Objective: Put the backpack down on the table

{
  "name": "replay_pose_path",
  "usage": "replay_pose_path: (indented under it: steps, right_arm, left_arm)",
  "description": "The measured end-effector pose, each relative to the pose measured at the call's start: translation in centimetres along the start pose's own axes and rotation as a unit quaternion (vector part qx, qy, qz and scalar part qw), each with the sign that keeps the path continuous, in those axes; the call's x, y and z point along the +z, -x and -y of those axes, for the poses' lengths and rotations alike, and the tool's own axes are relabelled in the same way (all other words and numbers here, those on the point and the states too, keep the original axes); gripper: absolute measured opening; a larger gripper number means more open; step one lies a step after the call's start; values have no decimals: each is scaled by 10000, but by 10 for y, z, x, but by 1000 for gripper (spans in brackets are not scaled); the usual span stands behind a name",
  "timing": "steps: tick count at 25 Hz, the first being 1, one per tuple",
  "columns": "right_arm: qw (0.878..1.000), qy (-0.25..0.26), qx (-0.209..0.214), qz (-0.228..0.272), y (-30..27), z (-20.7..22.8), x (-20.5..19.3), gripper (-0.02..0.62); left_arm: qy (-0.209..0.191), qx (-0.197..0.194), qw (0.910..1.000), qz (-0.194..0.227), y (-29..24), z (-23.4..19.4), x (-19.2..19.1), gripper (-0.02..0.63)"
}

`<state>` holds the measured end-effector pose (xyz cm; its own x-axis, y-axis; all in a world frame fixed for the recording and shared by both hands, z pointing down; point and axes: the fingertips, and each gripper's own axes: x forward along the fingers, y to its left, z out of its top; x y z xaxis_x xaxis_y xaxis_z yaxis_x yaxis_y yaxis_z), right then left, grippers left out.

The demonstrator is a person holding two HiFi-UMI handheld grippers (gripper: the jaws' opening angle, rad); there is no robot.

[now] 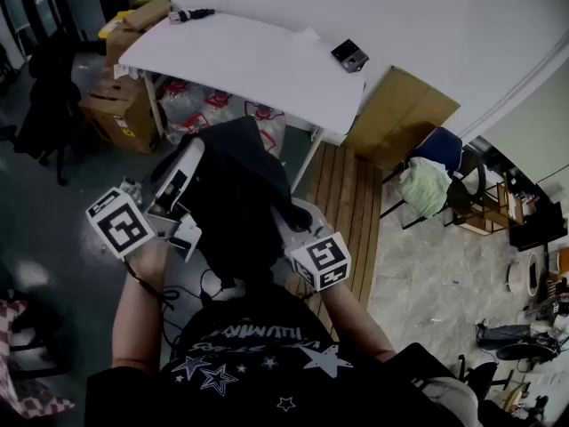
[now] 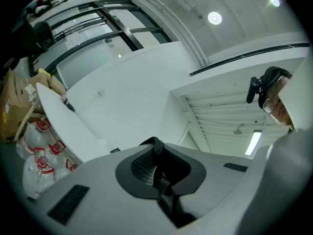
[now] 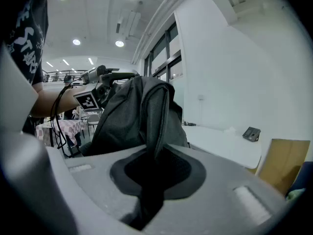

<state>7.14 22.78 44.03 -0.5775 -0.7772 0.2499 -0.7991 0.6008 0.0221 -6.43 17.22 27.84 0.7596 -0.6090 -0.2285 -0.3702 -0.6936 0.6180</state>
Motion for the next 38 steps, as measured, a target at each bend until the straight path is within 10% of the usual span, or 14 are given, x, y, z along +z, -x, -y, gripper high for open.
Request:
replay_pose_path:
  steps: [25,38]
  right_arm:
    - [9999,-105,28,-39,-13,-36,-8,43]
    - [9982,-244,535,-78,-102,52,-14,43]
  left_arm:
    - [228,-4,9997,88,47,-14,5,12]
    - [322,277,9990,163,-29,-99,21,12]
